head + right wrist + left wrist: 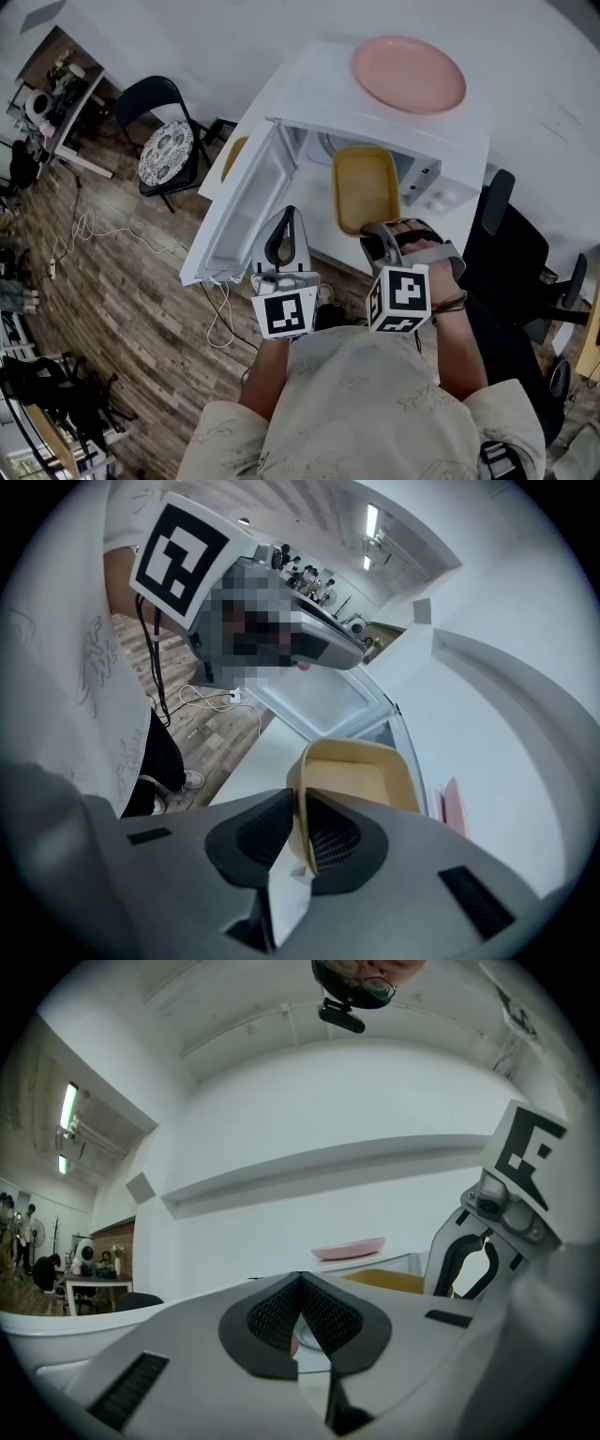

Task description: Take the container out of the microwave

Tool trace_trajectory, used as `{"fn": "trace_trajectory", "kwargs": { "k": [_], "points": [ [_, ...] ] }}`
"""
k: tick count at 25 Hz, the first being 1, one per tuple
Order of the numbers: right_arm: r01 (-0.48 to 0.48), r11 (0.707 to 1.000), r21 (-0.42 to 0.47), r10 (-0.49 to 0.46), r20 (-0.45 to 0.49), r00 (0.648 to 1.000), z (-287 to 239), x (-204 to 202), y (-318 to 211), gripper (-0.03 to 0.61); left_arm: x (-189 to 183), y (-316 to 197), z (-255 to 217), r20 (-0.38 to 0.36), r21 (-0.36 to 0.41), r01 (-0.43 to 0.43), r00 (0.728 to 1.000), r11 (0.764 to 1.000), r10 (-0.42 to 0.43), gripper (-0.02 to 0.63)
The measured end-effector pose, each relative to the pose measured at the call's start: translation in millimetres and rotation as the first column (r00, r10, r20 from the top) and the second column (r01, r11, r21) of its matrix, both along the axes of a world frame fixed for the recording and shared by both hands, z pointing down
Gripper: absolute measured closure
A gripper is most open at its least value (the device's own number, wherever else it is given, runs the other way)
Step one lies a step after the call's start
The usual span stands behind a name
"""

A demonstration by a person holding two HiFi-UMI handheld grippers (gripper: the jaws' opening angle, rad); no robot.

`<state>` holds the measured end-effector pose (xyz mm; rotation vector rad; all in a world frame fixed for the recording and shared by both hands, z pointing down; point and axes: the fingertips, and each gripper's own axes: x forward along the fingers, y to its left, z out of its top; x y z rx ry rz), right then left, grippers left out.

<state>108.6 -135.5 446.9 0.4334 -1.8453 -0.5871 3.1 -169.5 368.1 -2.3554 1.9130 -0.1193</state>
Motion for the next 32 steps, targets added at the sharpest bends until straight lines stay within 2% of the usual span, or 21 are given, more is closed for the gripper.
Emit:
{"fn": "trace_trajectory", "kwargs": {
  "k": [32],
  "points": [
    [-0.007, 1.000, -0.012, 0.007, -0.020, 1.000, 6.7, -1.5, 5.7, 0.526, -5.6, 6.8, 3.2, -0.011, -0.010, 0.009, 1.000, 1.000, -0.009, 0.607]
  ]
}}
